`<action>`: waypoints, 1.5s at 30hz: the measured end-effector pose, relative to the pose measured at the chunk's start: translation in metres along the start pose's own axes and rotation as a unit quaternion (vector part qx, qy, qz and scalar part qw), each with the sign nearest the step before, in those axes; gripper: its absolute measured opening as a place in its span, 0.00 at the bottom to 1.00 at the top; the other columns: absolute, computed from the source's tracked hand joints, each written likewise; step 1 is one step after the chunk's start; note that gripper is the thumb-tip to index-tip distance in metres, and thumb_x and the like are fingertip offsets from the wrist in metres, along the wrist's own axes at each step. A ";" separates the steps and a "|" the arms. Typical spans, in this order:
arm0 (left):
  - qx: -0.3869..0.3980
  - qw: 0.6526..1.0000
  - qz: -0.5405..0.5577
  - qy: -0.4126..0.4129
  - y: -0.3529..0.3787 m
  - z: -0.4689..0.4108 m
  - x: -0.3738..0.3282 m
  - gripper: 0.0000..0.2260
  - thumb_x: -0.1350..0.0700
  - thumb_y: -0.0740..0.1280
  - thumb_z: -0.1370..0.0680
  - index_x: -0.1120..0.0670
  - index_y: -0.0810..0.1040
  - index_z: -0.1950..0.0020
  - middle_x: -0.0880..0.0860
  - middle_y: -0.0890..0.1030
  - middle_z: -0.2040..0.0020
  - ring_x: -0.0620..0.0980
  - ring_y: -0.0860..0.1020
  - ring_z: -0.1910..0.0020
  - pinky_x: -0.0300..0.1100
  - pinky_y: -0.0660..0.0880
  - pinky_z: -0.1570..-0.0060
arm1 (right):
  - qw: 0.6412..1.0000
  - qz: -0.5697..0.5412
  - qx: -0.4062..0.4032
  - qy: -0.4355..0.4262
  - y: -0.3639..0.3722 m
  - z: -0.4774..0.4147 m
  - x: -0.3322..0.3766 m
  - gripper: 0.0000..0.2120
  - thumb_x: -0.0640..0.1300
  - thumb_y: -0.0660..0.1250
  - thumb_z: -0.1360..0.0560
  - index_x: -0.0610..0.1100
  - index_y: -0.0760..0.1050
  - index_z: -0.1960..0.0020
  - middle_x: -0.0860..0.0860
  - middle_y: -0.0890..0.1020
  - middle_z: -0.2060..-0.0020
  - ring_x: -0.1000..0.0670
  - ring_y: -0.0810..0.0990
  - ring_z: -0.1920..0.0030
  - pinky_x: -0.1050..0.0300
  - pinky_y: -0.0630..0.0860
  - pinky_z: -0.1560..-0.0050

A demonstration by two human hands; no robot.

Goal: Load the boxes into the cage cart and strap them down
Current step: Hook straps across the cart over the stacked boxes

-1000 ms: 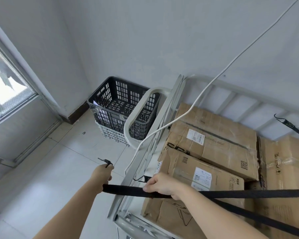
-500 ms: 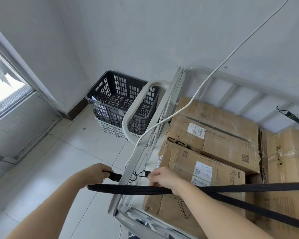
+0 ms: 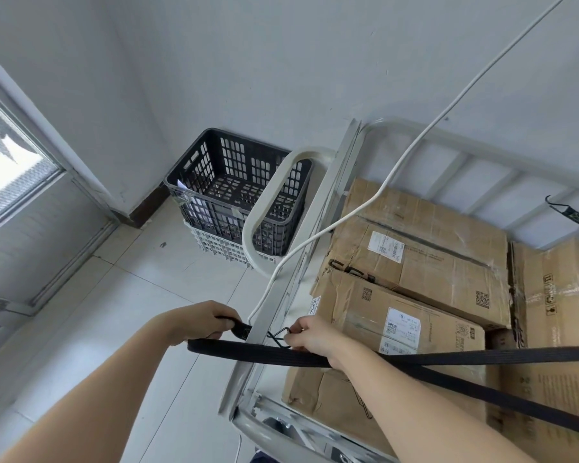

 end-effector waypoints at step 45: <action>-0.256 0.945 -0.012 0.201 0.163 -0.133 -0.363 0.15 0.59 0.61 0.20 0.57 0.74 0.67 0.52 0.78 0.74 0.51 0.76 0.75 0.49 0.78 0.63 | 0.894 -0.396 -0.161 -0.134 -0.306 0.046 -0.046 0.05 0.44 0.69 0.23 0.44 0.80 0.55 0.52 0.78 0.65 0.53 0.71 0.66 0.61 0.67 0.66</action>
Point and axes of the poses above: each hand's wrist, its own z-axis away from the middle knuckle, its own y-axis out of the palm, x = y × z, the point moved 1 cm from there along -z, towards the middle knuckle
